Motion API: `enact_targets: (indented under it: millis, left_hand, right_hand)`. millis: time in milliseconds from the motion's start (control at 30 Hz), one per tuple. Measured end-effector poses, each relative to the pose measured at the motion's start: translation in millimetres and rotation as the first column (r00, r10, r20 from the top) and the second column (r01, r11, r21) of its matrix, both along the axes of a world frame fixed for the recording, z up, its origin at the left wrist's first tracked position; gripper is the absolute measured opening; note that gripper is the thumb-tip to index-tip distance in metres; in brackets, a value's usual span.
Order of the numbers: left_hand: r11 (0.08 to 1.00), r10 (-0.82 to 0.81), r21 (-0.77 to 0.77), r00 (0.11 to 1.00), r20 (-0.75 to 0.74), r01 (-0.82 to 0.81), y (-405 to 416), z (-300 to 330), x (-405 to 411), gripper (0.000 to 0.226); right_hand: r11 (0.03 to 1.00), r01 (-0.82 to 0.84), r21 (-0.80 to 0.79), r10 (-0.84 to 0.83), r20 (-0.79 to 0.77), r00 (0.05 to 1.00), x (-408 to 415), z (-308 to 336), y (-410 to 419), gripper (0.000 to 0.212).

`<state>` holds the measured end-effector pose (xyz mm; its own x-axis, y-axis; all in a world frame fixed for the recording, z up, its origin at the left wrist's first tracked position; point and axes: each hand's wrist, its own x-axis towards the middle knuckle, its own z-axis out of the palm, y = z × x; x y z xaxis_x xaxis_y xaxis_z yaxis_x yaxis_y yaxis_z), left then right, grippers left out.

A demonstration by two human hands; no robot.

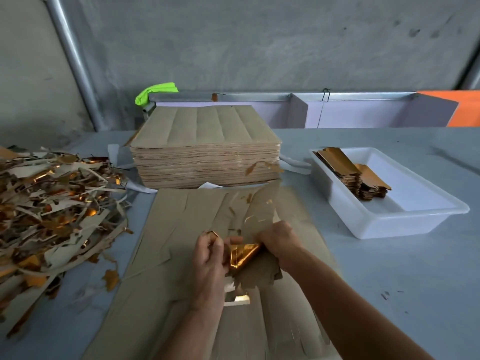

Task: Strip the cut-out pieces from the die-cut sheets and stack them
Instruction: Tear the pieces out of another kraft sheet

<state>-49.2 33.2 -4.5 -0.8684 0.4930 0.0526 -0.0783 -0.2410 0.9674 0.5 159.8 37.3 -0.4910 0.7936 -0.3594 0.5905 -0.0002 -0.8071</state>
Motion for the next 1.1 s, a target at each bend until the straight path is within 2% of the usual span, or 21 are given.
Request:
enact_targets:
  millis: [167,233,333,400,467,567,667,733,800,867,900,1000,1033,1100]
  left_hand:
    - [0.952,0.040,-0.292,0.982,-0.183,-0.093,6.9,-7.1,-2.1,0.014]
    - [0.880,-0.033,-0.457,0.940,-0.338,-0.133,6.2,-7.2,-6.8,0.017]
    - [0.758,-0.148,-0.615,0.860,-0.489,-0.219,3.2,-7.1,-11.1,0.016]
    - [0.642,-0.296,-0.698,0.738,-0.606,-0.316,3.4,-3.5,-11.6,0.003]
    - [0.593,-0.417,-0.737,0.659,-0.625,-0.324,8.2,-2.9,-11.8,0.018]
    - [0.500,-0.557,-0.798,0.580,-0.594,-0.336,18.2,1.2,-12.3,0.035]
    - [0.420,-0.572,-0.815,0.580,-0.580,-0.400,25.4,8.3,-11.1,0.034]
    - [0.437,-0.535,-0.739,0.512,-0.672,-0.513,28.0,15.4,-7.8,0.028]
    - [0.513,-0.482,-0.621,0.400,-0.779,-0.592,29.0,24.2,-2.4,0.024]
    - [0.621,-0.427,-0.506,0.283,-0.859,-0.598,36.7,28.9,-2.2,0.040]
    - [0.627,-0.427,-0.480,0.244,-0.871,-0.613,42.7,31.6,-3.4,0.047]
    - [0.580,-0.549,-0.529,0.183,-0.816,-0.620,64.5,31.4,-11.9,0.059]
    - [0.578,-0.576,-0.545,0.169,-0.799,-0.607,71.1,28.2,-16.9,0.053]
    - [0.559,-0.601,-0.584,0.198,-0.775,-0.588,78.8,24.9,-26.5,0.035]
  right_hand:
    - [0.996,-0.063,0.068,0.062,0.018,0.998,6.2,3.2,7.4,0.024]
    - [0.995,-0.068,0.069,0.067,0.013,0.998,9.1,5.7,11.2,0.023]
    - [0.991,-0.074,0.109,0.072,0.022,0.997,15.5,8.8,19.5,0.023]
    - [0.985,-0.110,0.130,0.105,0.045,0.993,22.2,12.2,26.3,0.019]
    - [0.973,-0.169,0.157,0.157,0.084,0.984,31.4,16.2,33.9,0.013]
    - [0.931,-0.284,0.230,0.246,0.179,0.952,43.9,25.9,46.5,0.022]
    - [0.889,-0.376,0.262,0.291,0.312,0.905,53.4,36.0,58.5,0.028]
    - [0.863,-0.415,0.288,0.301,0.365,0.881,57.3,38.5,63.0,0.029]
    - [0.823,-0.464,0.327,0.321,0.404,0.856,57.3,41.2,62.3,0.032]
    - [0.785,-0.501,0.364,0.343,0.418,0.841,54.8,44.2,57.6,0.033]
    - [0.766,-0.520,0.377,0.358,0.421,0.833,53.5,46.8,54.1,0.032]
    - [0.710,-0.591,0.383,0.425,0.436,0.793,49.0,52.6,43.1,0.031]
    - [0.692,-0.618,0.373,0.449,0.448,0.773,48.7,54.1,40.1,0.031]
    - [0.670,-0.653,0.353,0.472,0.476,0.742,50.8,57.3,37.4,0.031]
